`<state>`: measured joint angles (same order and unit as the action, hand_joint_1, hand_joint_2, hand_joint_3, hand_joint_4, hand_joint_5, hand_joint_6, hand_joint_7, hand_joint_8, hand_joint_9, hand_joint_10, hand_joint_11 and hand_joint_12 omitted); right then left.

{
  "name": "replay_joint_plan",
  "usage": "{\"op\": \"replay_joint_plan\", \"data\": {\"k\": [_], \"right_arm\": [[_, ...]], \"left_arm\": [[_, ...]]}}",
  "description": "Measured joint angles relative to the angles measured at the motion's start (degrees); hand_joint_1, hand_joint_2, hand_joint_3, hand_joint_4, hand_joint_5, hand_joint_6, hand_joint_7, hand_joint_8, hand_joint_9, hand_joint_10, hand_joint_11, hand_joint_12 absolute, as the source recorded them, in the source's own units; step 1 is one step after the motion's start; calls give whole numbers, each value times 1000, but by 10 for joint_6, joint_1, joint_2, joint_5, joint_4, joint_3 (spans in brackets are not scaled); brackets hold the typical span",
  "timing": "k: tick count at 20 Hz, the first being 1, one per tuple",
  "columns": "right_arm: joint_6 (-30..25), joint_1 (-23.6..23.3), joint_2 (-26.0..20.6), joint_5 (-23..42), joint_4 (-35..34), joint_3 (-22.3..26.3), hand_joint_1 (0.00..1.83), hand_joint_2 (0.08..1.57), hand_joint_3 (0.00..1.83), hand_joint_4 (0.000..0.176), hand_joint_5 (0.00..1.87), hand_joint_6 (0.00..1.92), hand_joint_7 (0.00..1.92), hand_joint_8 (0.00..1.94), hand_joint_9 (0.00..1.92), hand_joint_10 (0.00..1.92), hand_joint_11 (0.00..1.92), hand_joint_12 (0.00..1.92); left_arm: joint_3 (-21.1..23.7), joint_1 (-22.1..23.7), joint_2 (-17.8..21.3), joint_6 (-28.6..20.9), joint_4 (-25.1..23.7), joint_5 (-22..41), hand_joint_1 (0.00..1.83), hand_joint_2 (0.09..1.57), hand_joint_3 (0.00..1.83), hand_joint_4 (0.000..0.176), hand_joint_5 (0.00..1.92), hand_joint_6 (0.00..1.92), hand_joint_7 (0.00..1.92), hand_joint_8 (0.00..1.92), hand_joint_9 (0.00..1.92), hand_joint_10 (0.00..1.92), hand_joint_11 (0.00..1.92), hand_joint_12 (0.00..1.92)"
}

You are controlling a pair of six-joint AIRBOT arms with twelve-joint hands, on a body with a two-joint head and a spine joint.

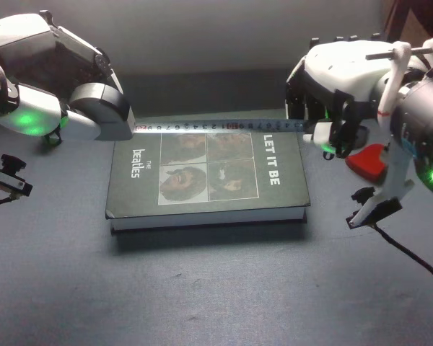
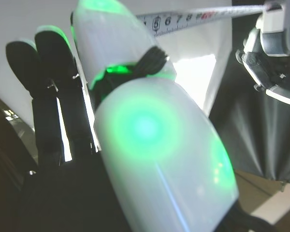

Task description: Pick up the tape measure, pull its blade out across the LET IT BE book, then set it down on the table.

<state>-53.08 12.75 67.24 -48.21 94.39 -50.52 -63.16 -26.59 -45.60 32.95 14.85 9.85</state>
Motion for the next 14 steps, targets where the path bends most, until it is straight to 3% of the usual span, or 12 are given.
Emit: {"op": "replay_joint_plan", "data": {"k": [10, 11, 12, 14], "right_arm": [[-7, 8, -29, 32, 5, -10, 1352, 1177, 0, 0, 787, 1191, 935, 1108, 739, 1440, 584, 1523], [-7, 8, -33, 36, 8, -11, 1352, 1178, 0, 0, 787, 1190, 934, 1111, 738, 1440, 595, 1527], [-7, 8, -36, 37, 8, -12, 1352, 1178, 0, 0, 786, 1190, 934, 1111, 738, 1441, 598, 1527], [-7, 8, -44, 41, 8, -14, 1351, 1178, 0, 0, 786, 1191, 933, 1114, 739, 1438, 603, 1526]], "left_arm": [[0, 0, -3, 0, 2, 0, 1490, 1087, 0, 0, 917, 1001, 1126, 606, 964, 985, 805, 1503], [0, 0, -3, 0, 2, 1, 1401, 1090, 0, 0, 924, 1042, 1136, 628, 943, 1100, 795, 1104], [0, 0, -3, 0, 2, 1, 1383, 1092, 1, 0, 921, 1058, 1130, 646, 934, 1132, 844, 928], [0, 0, -3, 0, 2, 1, 1379, 1092, 0, 0, 921, 1056, 1137, 649, 929, 1136, 879, 835]]}}
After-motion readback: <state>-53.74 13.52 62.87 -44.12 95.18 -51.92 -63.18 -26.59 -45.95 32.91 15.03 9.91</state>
